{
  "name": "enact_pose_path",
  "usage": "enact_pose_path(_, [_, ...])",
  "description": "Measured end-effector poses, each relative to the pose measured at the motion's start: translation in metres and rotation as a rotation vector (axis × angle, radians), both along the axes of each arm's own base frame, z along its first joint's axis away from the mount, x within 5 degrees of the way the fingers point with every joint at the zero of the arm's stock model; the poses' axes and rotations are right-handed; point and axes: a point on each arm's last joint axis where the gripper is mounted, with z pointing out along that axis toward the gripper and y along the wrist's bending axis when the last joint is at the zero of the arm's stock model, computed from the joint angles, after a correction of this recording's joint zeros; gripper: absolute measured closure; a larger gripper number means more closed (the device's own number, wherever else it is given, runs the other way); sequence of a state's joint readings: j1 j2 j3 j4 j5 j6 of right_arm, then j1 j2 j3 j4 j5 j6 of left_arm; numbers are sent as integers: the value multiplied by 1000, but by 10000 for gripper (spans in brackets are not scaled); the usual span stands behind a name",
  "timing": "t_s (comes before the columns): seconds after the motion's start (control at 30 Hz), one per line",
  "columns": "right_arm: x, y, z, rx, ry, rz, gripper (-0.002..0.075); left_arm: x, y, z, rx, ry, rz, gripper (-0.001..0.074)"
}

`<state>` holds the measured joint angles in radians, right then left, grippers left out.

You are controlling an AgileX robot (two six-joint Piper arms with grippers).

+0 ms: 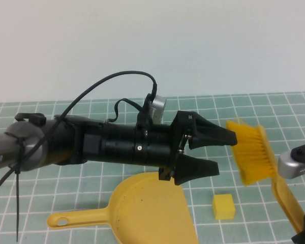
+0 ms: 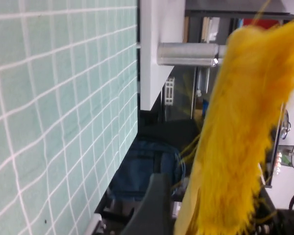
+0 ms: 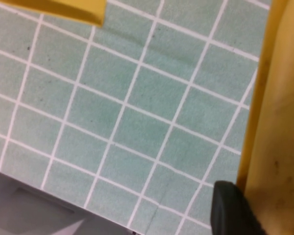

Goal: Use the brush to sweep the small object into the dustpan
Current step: Hand over the broom

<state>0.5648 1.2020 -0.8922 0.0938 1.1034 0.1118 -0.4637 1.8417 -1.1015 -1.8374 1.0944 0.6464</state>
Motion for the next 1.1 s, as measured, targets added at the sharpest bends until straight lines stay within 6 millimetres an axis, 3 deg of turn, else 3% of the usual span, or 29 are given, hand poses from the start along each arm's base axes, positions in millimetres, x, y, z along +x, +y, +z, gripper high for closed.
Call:
enact_pose_path(0.47, [-2,10,2,110,14,32,515,4,-6,1,27,-42,25,45])
enact_pose_path(0.73, [-1,13,0,124,27,30,515,2,-32,12,63,-122,36,46])
enact_pose_path(0.97, [4,16,-2,143,18,19,515,-2,-49,4,86,-106,22,46])
enact_pose_path(1.1, [4,17,-2,148,12,17,515,-1,-51,0,100,-90,29,149])
